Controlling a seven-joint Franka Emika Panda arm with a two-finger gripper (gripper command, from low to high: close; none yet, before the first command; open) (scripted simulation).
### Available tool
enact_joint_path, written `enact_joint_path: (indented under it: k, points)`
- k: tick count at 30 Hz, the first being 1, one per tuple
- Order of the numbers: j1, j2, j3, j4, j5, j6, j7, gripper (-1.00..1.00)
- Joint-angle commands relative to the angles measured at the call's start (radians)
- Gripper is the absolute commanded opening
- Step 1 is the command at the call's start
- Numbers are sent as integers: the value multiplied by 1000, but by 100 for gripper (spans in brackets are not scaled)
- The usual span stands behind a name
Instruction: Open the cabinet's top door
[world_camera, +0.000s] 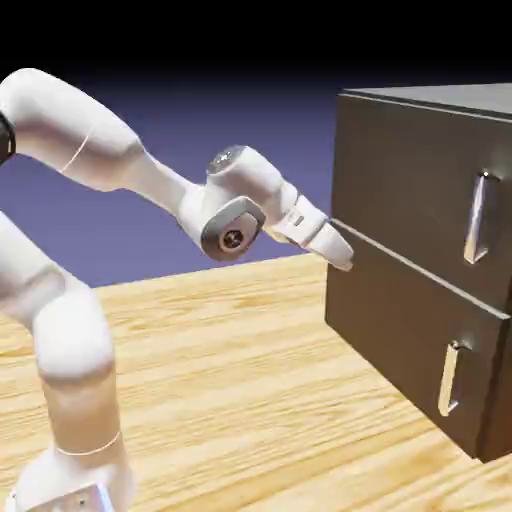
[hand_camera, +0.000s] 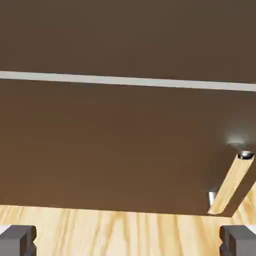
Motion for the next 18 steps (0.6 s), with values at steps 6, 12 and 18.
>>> enact_joint_path:
  k: [6,12,18]
  points:
    - [116,-46,-122,63,-261,-15,-111,100]
    - [231,-92,-244,126,-522,-30,-223,100]
    - [347,-139,-366,189,-783,-45,-334,100]
